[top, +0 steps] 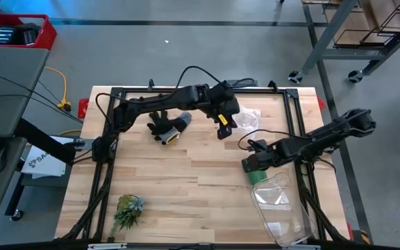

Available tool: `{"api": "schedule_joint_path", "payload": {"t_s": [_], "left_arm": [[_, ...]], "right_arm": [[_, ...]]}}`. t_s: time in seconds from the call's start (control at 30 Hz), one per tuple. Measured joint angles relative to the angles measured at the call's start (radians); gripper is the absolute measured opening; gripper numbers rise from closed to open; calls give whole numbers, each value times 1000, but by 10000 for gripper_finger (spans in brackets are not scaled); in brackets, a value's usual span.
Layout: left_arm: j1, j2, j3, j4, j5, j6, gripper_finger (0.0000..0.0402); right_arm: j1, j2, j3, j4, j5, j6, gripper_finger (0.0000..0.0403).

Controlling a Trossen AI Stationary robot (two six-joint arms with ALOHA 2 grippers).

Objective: Roll bandage
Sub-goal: Roll the green bandage

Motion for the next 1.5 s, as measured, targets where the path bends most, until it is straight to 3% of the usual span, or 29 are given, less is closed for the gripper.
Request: {"api": "schedule_joint_path", "payload": {"t_s": [0.3,0.43,0.57,0.73,0.97,1.23,1.37,1.5], "left_arm": [[-75,-1,-41,5,0,-32,0],[-104,-38,-132,18,0,-44,0],[-120,-137,-303,148,-5,-113,0],[-121,-340,-614,326,-90,-265,0],[-144,-714,-1041,358,-286,-443,0],[-145,-1186,-1350,205,-480,-647,0],[-145,-1360,-1425,166,-548,-712,0],[-145,-1453,-1452,119,-566,-733,0]], "right_arm": [[0,126,0,84,-50,-30,204],[0,185,0,105,-78,-30,204],[1,217,0,140,-85,-29,204],[2,231,6,165,-97,4,184],[10,232,6,273,-89,76,29],[-52,288,28,479,-66,131,29],[-92,401,155,486,-97,56,29],[-139,555,348,458,-124,-45,29]]}}
